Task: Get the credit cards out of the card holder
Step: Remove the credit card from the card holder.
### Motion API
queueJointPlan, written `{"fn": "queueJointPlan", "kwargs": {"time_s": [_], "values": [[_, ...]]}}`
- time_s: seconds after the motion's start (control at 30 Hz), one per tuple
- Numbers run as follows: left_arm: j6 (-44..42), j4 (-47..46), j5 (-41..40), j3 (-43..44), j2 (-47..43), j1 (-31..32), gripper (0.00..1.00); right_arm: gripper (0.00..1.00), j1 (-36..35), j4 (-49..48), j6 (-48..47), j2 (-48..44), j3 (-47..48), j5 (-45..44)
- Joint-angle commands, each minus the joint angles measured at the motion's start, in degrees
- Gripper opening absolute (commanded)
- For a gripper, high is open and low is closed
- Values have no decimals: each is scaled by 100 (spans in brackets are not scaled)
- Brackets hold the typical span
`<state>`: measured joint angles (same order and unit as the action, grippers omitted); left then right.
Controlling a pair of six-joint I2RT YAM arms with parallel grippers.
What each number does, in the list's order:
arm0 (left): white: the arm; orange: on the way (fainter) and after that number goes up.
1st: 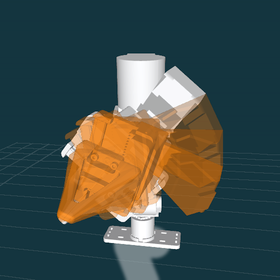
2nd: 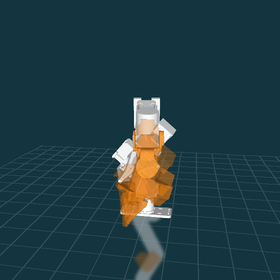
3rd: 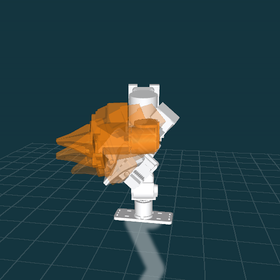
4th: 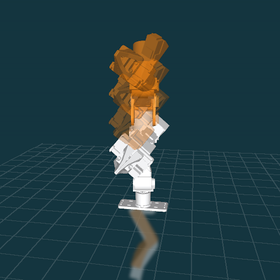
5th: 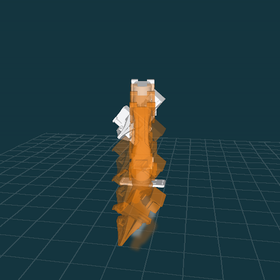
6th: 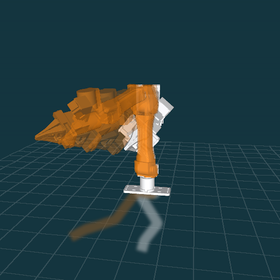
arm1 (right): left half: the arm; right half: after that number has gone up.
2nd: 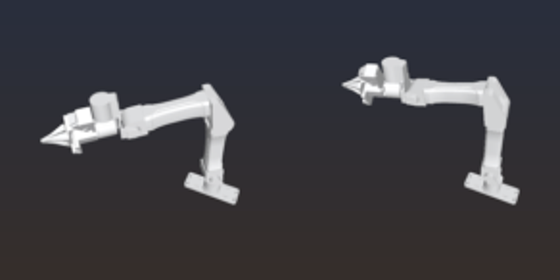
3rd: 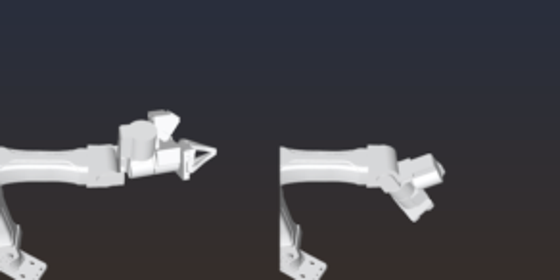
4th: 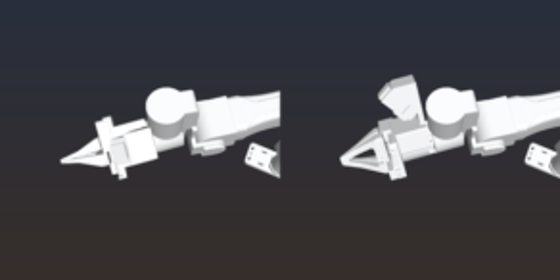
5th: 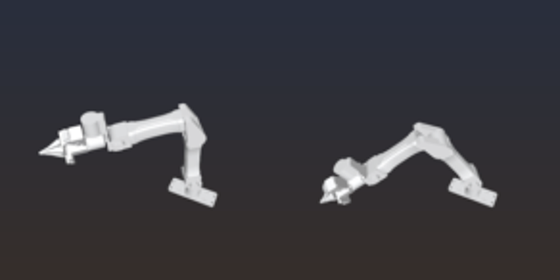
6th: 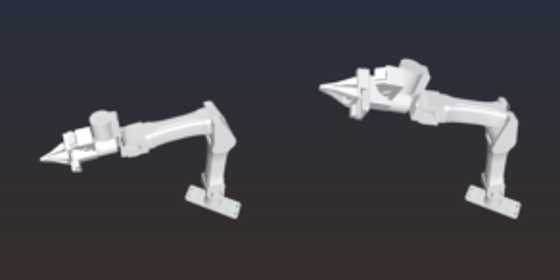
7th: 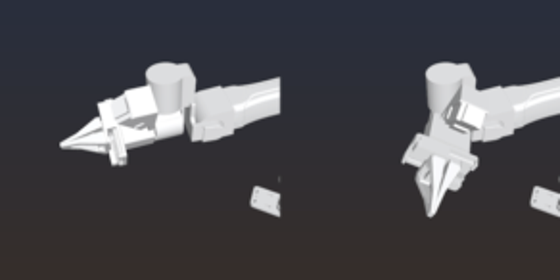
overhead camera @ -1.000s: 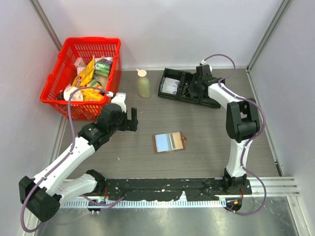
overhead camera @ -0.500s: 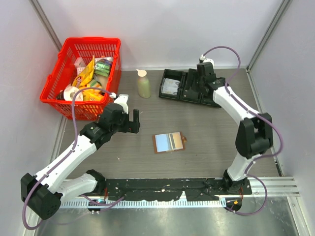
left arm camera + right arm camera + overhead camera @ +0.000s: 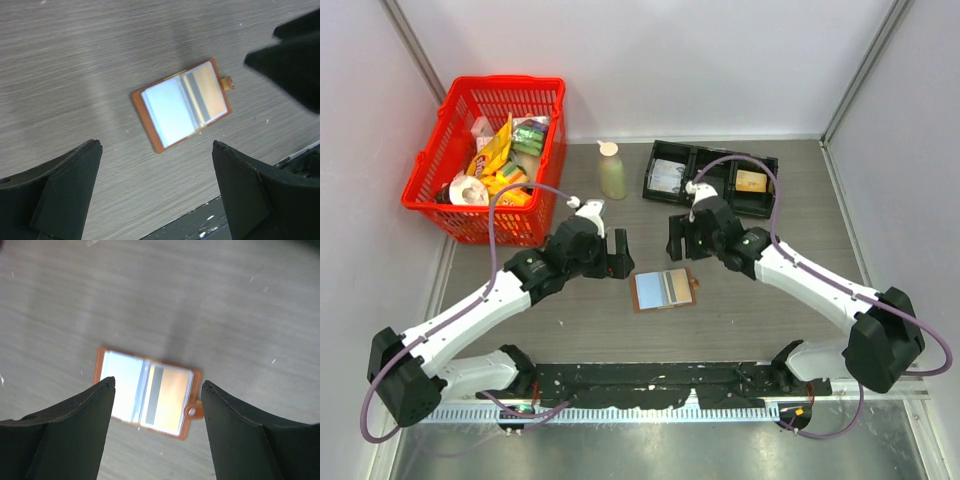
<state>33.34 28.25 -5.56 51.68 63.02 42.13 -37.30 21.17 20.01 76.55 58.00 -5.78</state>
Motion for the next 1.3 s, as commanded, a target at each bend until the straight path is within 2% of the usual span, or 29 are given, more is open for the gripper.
{"fn": "queueJointPlan", "kwargs": {"time_s": [0.0,0.17,0.37,0.8,1.1,1.27], "values": [[883,-566,-269,-97,140,295,97,74,-233,-358,416,-299,-482,340],[1385,-926,-594,-316,368,673,98,69,-287,-842,802,-194,-1061,762],[1719,-1322,-674,-492,807,832,98,66,-278,-1044,873,122,-1299,596],[1834,-1647,-613,-431,1730,999,92,56,-278,-1176,847,703,-1546,191],[1878,-1682,-560,-211,2003,1201,86,54,-278,-1010,891,458,-1529,113],[1878,-1823,-569,-115,2073,1298,78,54,-278,-728,847,308,-1414,-195]]}}
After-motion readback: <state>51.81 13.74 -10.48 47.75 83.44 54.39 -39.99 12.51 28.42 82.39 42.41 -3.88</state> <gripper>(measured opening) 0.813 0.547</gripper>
